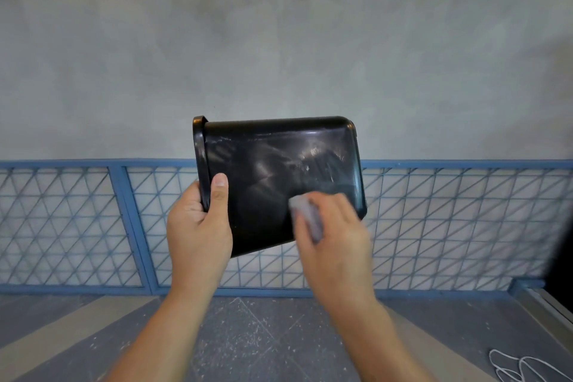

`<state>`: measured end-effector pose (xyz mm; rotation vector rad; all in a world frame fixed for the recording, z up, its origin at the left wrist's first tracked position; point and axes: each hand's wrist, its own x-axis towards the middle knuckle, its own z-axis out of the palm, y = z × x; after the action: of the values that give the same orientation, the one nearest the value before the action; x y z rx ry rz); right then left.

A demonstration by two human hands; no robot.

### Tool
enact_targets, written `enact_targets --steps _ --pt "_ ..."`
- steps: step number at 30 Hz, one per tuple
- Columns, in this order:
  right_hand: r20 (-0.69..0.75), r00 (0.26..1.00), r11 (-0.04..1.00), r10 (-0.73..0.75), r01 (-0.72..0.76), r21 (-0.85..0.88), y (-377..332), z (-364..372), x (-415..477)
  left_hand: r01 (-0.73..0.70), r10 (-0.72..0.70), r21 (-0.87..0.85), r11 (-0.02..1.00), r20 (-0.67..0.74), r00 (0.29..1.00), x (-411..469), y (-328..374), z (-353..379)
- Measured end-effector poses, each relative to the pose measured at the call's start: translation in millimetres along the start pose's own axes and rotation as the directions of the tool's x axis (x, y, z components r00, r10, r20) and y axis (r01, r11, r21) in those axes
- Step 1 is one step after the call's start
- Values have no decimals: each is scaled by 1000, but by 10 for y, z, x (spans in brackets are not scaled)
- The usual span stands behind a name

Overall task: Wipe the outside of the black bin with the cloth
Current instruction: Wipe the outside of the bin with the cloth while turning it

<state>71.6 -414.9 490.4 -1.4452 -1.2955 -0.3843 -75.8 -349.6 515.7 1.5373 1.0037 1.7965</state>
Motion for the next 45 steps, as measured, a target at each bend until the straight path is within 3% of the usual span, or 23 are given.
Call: enact_targets --steps 2,5,11,15,23,26,30,34,37,39,42,45 --pt "28 998 999 -54 54 -7 26 27 -79 0 0 -1 1000 17 1000 -18 -20 5" --pt "-59 998 998 31 -28 52 163 -18 -49 23 -22 -21 1000 45 999 -64 -55 -3" --pt "-75 995 998 62 -62 0 276 -19 -81 56 -56 37 998 21 998 -138 -206 48" --pt "-106 967 971 233 -237 -25 403 -67 -40 71 -71 0 997 -7 997 -148 -228 86" --pt "14 925 889 381 -370 269 406 -109 147 51 -50 -30 998 16 999 -100 -218 107" --pt "-4 923 869 386 -361 338 414 -61 180 39 -31 -84 996 102 994 -64 -238 83" --pt "-35 907 835 420 -371 406 404 -12 153 -35 40 -28 999 247 968 50 -260 15" --pt "-59 892 817 447 -381 433 418 15 62 123 -124 25 992 327 937 215 -214 13" --pt "-71 875 783 479 -389 485 414 37 2 322 -284 -29 946 401 871 331 -187 6" --pt "-71 868 772 491 -396 496 403 55 -11 400 -344 -96 911 357 869 350 -130 29" --pt "-44 866 768 497 -416 486 398 114 -13 393 -364 -121 912 206 908 308 -110 82" --pt "-20 876 781 482 -420 461 404 165 0 417 -396 -117 901 169 903 273 -142 85"
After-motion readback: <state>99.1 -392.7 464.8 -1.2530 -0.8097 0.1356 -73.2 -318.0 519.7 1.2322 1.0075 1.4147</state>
